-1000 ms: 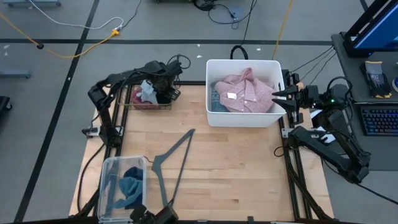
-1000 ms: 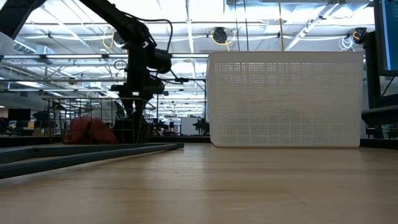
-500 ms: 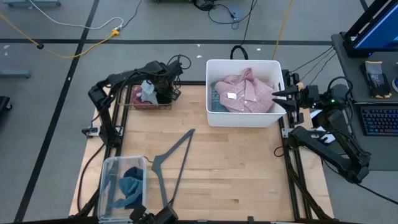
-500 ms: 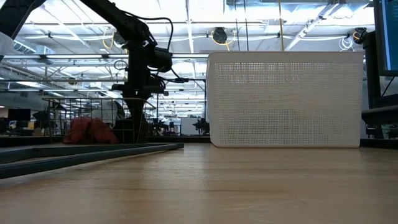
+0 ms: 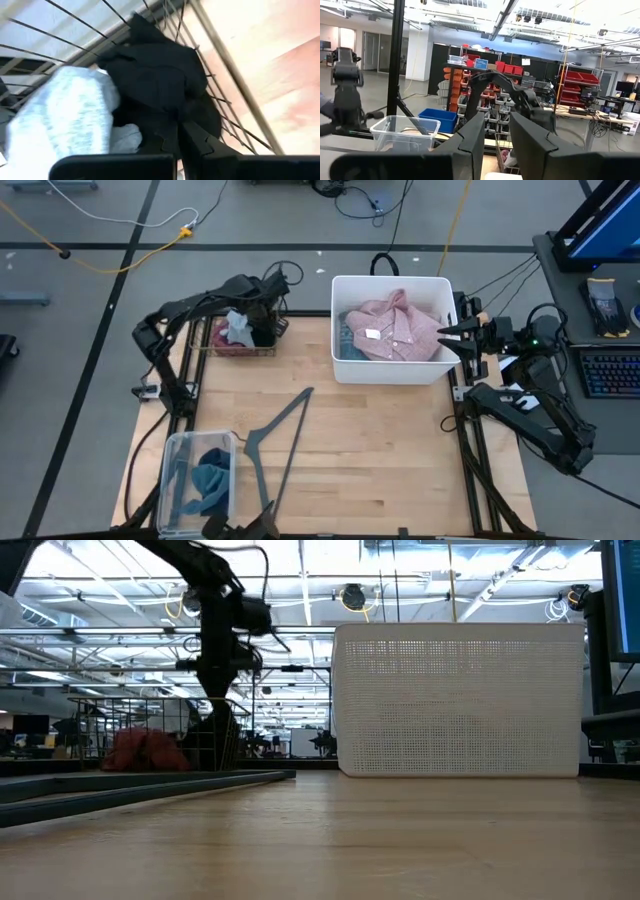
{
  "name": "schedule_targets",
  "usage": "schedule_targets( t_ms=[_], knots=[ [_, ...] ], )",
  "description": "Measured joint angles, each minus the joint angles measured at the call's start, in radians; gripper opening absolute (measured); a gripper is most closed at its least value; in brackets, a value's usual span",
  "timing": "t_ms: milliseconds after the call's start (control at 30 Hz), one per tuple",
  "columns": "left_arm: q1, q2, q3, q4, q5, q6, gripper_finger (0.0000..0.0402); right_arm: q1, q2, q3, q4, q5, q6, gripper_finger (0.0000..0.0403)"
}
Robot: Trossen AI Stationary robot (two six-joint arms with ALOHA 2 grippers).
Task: Pick & Place Cloths
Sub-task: Adjust the black undergarment in the gold wire basket
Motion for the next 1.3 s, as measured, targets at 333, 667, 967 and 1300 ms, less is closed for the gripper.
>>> schedule_targets(
  t_ms=[333, 667, 967, 1300],
  knots=[
    [0.002, -0.271, 0.003, -0.004, 0.007, -0.015, 0.0000, 0.000, 0.000, 0.000, 0.010, 0.001, 0.000, 0.0084],
    [0.004, -0.506, 0.003, 0.013, 0.035, -0.076, 0.0000, 0.000, 0.000, 0.000, 0.023, 0.001, 0.000, 0.0084],
    [0.004, -0.644, 0.003, 0.150, 0.158, -0.080, 0.0000, 0.000, 0.000, 0.000, 0.022, 0.000, 0.000, 0.0084],
    [0.004, -0.704, 0.003, 0.336, 0.263, -0.093, 0.0000, 0.000, 0.000, 0.000, 0.022, -0.001, 0.000, 0.0084]
  ],
)
